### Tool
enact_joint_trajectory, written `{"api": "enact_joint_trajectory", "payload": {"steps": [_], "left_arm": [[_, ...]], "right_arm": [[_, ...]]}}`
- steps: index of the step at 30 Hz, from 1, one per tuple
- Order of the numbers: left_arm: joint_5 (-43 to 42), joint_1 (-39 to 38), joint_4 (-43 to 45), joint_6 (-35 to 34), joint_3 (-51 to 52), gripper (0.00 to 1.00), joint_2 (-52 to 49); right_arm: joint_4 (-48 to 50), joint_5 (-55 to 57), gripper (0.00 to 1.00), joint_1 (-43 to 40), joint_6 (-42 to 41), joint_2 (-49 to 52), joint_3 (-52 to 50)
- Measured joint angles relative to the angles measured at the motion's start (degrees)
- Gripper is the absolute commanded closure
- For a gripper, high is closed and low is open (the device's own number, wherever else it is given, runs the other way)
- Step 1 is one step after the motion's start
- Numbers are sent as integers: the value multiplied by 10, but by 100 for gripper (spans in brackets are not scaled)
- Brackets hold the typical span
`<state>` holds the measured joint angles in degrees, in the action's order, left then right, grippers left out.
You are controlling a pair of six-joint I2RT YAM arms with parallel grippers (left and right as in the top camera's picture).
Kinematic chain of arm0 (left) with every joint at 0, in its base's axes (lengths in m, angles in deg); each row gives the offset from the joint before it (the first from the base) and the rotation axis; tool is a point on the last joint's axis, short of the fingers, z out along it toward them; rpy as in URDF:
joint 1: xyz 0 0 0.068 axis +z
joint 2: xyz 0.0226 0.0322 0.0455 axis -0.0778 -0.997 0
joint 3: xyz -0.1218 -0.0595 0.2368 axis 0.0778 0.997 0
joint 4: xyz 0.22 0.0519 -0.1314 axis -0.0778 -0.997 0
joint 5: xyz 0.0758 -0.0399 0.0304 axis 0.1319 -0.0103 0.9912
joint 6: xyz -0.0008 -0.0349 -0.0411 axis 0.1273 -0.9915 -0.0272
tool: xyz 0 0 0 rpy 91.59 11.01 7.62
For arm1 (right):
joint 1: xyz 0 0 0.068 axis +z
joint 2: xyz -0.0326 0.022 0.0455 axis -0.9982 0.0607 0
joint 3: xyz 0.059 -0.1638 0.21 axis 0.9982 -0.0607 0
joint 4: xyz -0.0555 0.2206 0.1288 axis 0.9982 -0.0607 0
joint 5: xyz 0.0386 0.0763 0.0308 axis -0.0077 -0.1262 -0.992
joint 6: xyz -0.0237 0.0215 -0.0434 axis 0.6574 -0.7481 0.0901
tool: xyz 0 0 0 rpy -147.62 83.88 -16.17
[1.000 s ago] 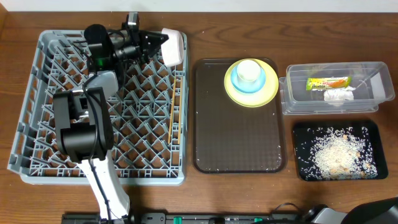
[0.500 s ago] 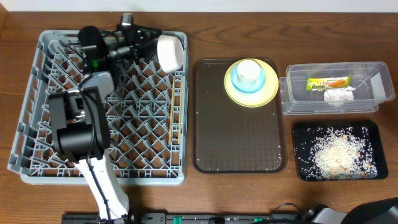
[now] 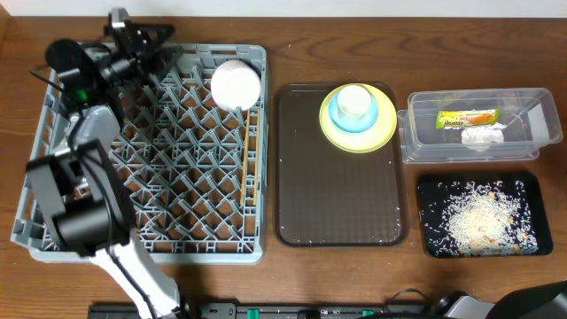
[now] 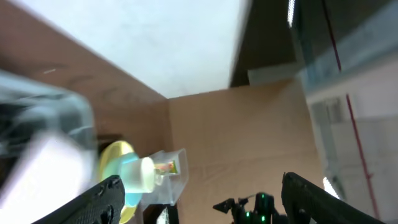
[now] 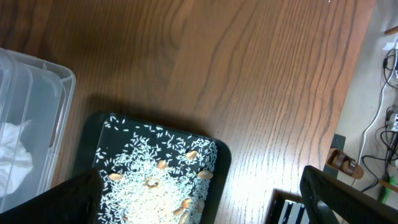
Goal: Sort waste into correct bins and load items into the dishwasher rack
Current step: 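Carry the white dish into the rack and release it upright, then reach the left gripper to the white cup on the blue bowl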
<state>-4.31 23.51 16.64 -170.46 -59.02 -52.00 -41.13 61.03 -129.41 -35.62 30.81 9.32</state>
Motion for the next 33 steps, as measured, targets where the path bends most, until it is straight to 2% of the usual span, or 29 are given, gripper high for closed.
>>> {"api": "enact_joint_trajectory", "payload": {"steps": [6,13,19,23,24,27,28,30,33], "left_arm": [[-1,-48,3,1,0,17,98],[9,-148,-4,3,0,17,138],[50,-208,-110,38,-1,16,138],[107,-237,-294,123,-5,16,141],[127,-244,-350,150,-7,12,144],[233,-276,-583,269,-12,10,164],[301,-296,-663,324,-14,9,175],[422,-339,-742,405,-15,10,193],[584,-423,-788,506,-18,13,214]], "right_arm": [[0,0,1,0,0,0,0],[0,0,1,0,0,0,0],[0,0,1,0,0,0,0],[0,0,1,0,0,0,0],[0,0,1,0,0,0,0],[0,0,1,0,0,0,0],[0,0,1,0,0,0,0],[0,0,1,0,0,0,0],[0,0,1,0,0,0,0]]}}
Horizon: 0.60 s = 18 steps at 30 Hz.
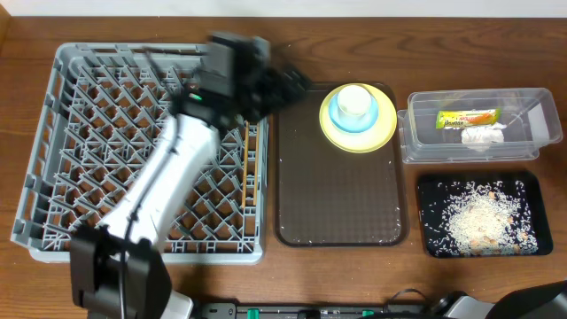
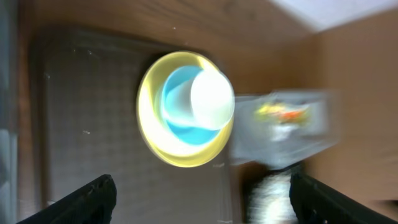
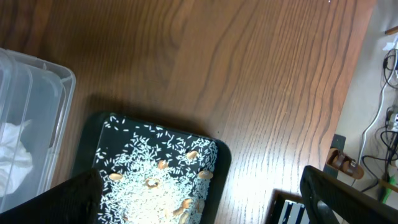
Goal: Sort waste into correct bins and load items into the dishwasher rack
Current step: 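Reach the left gripper to the white cup on the blue bowl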
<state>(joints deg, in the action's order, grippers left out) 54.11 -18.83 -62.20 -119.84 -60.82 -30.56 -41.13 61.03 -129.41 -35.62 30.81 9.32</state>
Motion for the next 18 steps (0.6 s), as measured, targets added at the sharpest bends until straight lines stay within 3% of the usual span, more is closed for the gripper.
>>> {"api": "enact_joint_trajectory", "payload": {"steps": [5,8,13,18], "left_arm": [[203,-152,-30,112,-6,21,-3],[266,-203,-35,137,-6,26,-26],[314,-229,-33,137,-7,37,-96],[326,-216,-17,109,-7,41,-147]], "right_arm": [[0,0,1,0,0,0,0],[0,0,1,0,0,0,0],[0,0,1,0,0,0,0],[0,0,1,0,0,0,0]]}}
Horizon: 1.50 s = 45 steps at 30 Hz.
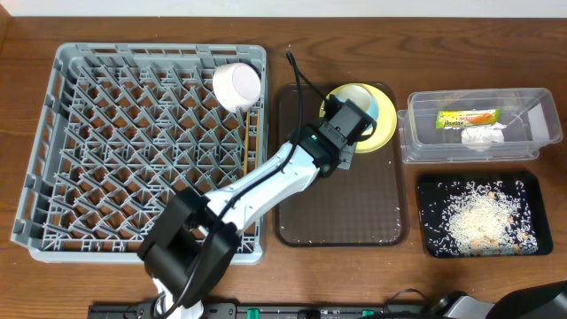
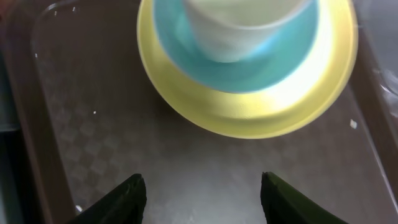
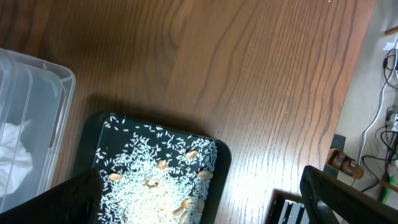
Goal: Sort waste into correct bins and load items into the dishwasher rack
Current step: 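Reach the left gripper to the white cup on the blue bowl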
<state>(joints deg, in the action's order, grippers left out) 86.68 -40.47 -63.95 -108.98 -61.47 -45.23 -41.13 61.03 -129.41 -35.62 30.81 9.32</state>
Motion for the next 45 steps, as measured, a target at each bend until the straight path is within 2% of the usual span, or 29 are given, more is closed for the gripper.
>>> {"api": "enact_joint_trajectory", "payload": {"steps": [5,11,14,38,45], "left_arm": [[1,11,33,-18,0,48,-12],[4,15,64,-48,0,67,-30],[5,16,67,-58,0,74,-51],[4,27,104,-77,0,74,-106],[5,28,81,-77,-1,74,-107]], "right_arm": [[0,0,1,0,0,0,0],[0,0,1,0,0,0,0],[0,0,1,0,0,0,0],[0,0,1,0,0,0,0],[0,0,1,0,0,0,0]]}}
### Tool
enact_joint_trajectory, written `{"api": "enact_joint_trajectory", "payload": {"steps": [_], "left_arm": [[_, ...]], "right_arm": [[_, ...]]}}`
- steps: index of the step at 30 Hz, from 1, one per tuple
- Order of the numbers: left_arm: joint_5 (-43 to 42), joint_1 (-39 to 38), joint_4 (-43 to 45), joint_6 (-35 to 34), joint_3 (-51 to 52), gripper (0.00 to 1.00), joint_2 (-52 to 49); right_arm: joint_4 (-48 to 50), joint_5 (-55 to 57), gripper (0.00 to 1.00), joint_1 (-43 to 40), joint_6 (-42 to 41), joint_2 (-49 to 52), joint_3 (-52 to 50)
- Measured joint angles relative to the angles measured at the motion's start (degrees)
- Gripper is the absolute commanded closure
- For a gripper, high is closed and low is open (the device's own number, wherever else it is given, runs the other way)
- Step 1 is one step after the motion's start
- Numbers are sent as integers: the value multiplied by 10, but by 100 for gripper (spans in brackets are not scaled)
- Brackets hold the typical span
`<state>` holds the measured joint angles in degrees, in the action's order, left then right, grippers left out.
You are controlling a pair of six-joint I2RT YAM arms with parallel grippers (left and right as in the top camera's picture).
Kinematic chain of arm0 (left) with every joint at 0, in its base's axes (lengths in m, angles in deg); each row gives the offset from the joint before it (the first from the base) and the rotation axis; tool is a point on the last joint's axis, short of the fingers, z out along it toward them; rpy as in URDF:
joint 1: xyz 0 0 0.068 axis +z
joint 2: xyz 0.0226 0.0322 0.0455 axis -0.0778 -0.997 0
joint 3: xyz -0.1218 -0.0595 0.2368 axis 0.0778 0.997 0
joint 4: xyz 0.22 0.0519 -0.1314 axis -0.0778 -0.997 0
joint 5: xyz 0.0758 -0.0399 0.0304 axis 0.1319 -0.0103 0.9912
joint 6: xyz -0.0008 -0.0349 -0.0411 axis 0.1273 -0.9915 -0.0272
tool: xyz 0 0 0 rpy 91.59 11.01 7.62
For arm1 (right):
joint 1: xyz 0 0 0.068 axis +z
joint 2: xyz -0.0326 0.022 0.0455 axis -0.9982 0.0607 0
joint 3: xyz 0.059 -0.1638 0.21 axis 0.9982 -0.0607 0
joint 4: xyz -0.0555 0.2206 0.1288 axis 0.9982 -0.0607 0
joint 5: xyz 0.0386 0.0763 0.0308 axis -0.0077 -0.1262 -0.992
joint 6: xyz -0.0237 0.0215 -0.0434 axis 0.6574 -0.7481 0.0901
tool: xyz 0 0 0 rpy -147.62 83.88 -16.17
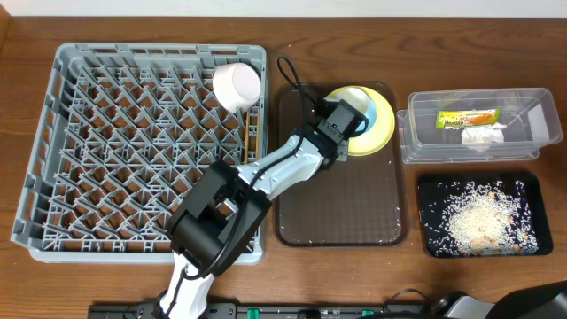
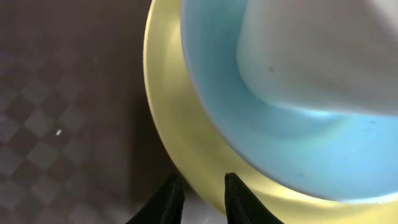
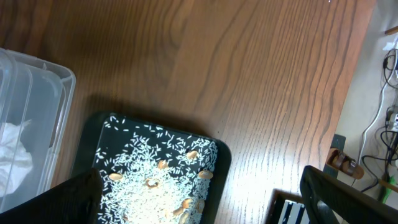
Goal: Sort waste into correct bins and load items into the dishwasher rack
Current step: 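Reach the left gripper to the white cup on the blue bowl, then close the left gripper on the white cup's rim and lift it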
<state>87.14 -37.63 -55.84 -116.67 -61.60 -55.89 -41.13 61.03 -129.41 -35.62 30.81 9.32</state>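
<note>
A yellow plate [image 1: 383, 135] holding a blue bowl [image 1: 384, 112] and a white cup [image 2: 323, 56] sits at the back of the brown tray [image 1: 341, 213]. My left gripper [image 2: 202, 180] is down at the plate's left rim, with the fingers drawn close together and the yellow edge between them. In the overhead view the left gripper [image 1: 351, 120] covers most of the cup. Another white cup [image 1: 236, 84] lies in the grey dishwasher rack [image 1: 133, 159]. My right gripper [image 3: 199, 199] hangs open above the black tray of rice [image 3: 155, 168].
A clear bin [image 1: 532, 102] at the back right holds a wrapper [image 1: 467, 117] and a crumpled tissue [image 1: 483, 136]. The black tray with rice [image 1: 483, 217] lies in front of it. A wooden stick [image 1: 244, 168] lies along the rack's right side.
My left gripper moved closer to the yellow plate and its fingers went from wide apart to nearly together on the plate's left rim. The right arm stayed still.
My left gripper was open at the rack's far left corner, with a white cup lying in the rack. Then it was over the rack's right edge, then open just short of the yellow plate on the tray. Now it is shut on the plate's rim.
</note>
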Motion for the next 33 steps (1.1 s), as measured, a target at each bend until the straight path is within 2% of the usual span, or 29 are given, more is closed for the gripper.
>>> {"api": "enact_joint_trajectory", "payload": {"steps": [5,11,19,24,25,28,31,32,33], "left_arm": [[0,0,-59,0,-2,74,1],[-17,0,-175,0,-2,72,30],[-45,0,-273,5,-2,55,117],[-51,0,-255,23,-2,36,174],[-55,0,-243,27,-2,35,185],[-79,-1,-193,49,-2,38,219],[-101,-9,-145,77,-3,60,228],[-104,-15,-127,92,-3,65,227],[-107,-22,-113,101,-3,65,224]], "right_arm": [[0,0,1,0,0,0,0],[0,0,1,0,0,0,0],[0,0,1,0,0,0,0],[0,0,1,0,0,0,0],[0,0,1,0,0,0,0],[0,0,1,0,0,0,0],[0,0,1,0,0,0,0],[0,0,1,0,0,0,0],[0,0,1,0,0,0,0]]}}
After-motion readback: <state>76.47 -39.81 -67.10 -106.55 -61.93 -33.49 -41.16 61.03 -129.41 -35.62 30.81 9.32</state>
